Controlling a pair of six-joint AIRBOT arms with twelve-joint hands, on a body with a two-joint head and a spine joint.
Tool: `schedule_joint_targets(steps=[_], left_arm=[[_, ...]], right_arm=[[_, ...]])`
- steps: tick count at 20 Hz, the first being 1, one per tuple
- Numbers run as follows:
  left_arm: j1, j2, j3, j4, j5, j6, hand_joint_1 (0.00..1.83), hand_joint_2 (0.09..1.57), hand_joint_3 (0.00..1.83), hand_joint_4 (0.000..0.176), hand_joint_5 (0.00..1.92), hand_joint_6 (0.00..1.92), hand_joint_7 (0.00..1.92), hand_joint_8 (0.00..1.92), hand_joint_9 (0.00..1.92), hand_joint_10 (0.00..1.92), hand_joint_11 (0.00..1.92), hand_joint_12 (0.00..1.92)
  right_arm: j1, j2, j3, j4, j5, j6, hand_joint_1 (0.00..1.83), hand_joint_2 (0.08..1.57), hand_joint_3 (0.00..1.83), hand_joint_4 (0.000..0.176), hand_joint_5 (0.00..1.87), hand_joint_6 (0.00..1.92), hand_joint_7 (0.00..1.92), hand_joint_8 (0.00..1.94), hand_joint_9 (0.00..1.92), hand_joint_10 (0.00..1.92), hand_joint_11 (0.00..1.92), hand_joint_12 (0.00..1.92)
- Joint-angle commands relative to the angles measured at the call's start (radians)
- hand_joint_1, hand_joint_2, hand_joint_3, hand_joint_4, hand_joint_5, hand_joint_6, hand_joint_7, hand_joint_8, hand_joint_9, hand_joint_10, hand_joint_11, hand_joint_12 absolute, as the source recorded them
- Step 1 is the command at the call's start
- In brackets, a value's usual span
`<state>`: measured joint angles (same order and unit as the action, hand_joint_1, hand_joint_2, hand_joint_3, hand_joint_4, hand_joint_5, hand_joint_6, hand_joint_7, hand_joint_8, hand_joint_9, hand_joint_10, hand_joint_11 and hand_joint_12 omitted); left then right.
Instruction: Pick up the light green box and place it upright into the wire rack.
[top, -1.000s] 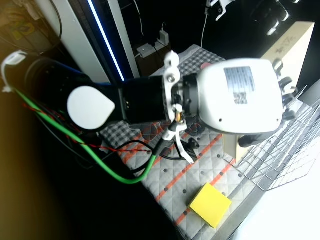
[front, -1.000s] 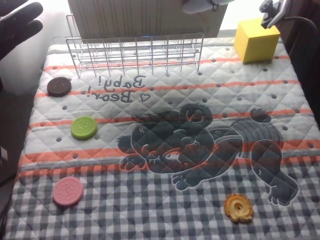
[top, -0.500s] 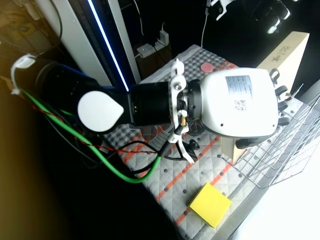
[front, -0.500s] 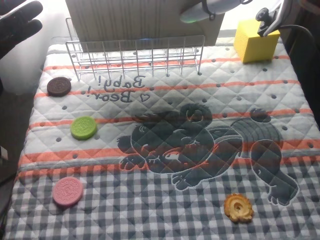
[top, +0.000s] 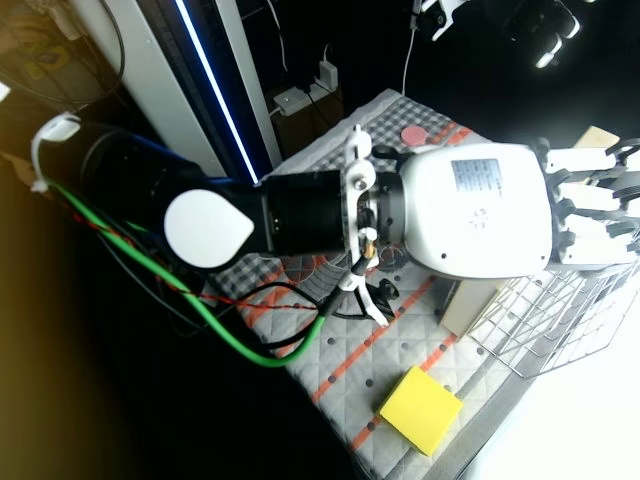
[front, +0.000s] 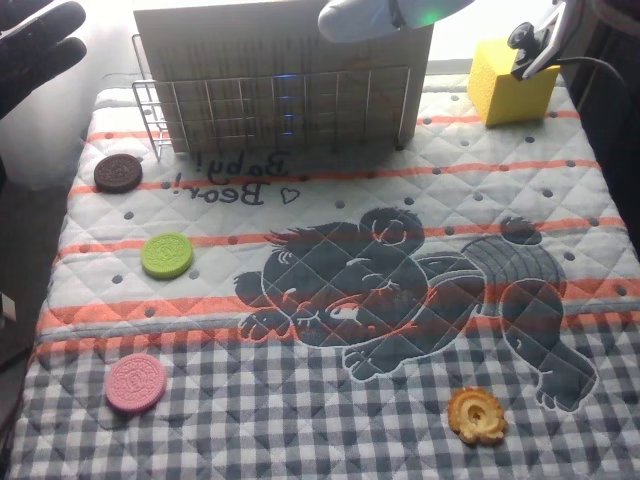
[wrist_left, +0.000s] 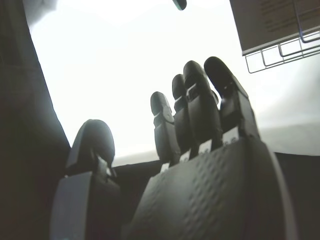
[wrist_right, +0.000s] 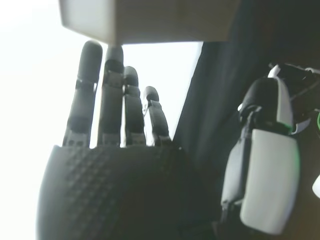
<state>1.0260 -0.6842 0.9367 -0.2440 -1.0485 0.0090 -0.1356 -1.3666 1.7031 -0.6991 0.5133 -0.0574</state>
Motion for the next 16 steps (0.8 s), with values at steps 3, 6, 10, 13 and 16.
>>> schedule_joint_targets(steps=[3,6,10,13,16], left_arm=[[-0.011,-0.005,-0.001,-0.013,-0.137,-0.009,0.61,1.11,0.0,0.114,0.51,0.0,0.44,0.0,0.47,0.01,0.0,0.97],[-0.011,-0.005,-0.008,-0.021,-0.165,-0.009,0.61,1.11,0.0,0.126,0.47,0.0,0.43,0.0,0.47,0.01,0.0,1.02],[0.003,-0.006,-0.023,-0.026,-0.236,-0.009,0.56,1.12,0.0,0.111,0.51,0.0,0.43,0.0,0.45,0.0,0.0,1.01],[0.051,-0.007,-0.047,-0.048,-0.359,-0.009,0.51,1.12,0.0,0.131,0.48,0.0,0.39,0.0,0.37,0.0,0.0,1.1],[0.088,-0.02,-0.05,-0.055,-0.466,-0.009,0.52,1.13,0.0,0.133,0.46,0.0,0.36,0.0,0.33,0.0,0.0,1.03]], right_arm=[[-0.001,0.038,-0.012,0.081,0.135,0.005,0.37,0.87,0.0,0.119,0.0,0.0,0.0,0.0,0.03,0.02,0.0,0.48],[-0.044,0.12,-0.073,0.153,0.228,0.001,0.34,0.88,0.0,0.136,0.0,0.0,0.0,0.0,0.0,0.0,0.0,0.01],[-0.184,0.285,-0.252,0.345,0.413,-0.122,0.45,0.86,0.0,0.174,0.0,0.0,0.0,0.0,0.0,0.0,0.0,0.0],[-0.344,0.42,-0.448,0.492,0.589,-0.207,0.58,0.88,0.0,0.166,0.0,0.0,0.0,0.0,0.0,0.0,0.0,0.0],[-0.54,0.506,-0.566,0.597,0.724,-0.421,0.53,0.87,0.0,0.149,0.0,0.0,0.02,0.01,0.0,0.0,0.0,0.0]])
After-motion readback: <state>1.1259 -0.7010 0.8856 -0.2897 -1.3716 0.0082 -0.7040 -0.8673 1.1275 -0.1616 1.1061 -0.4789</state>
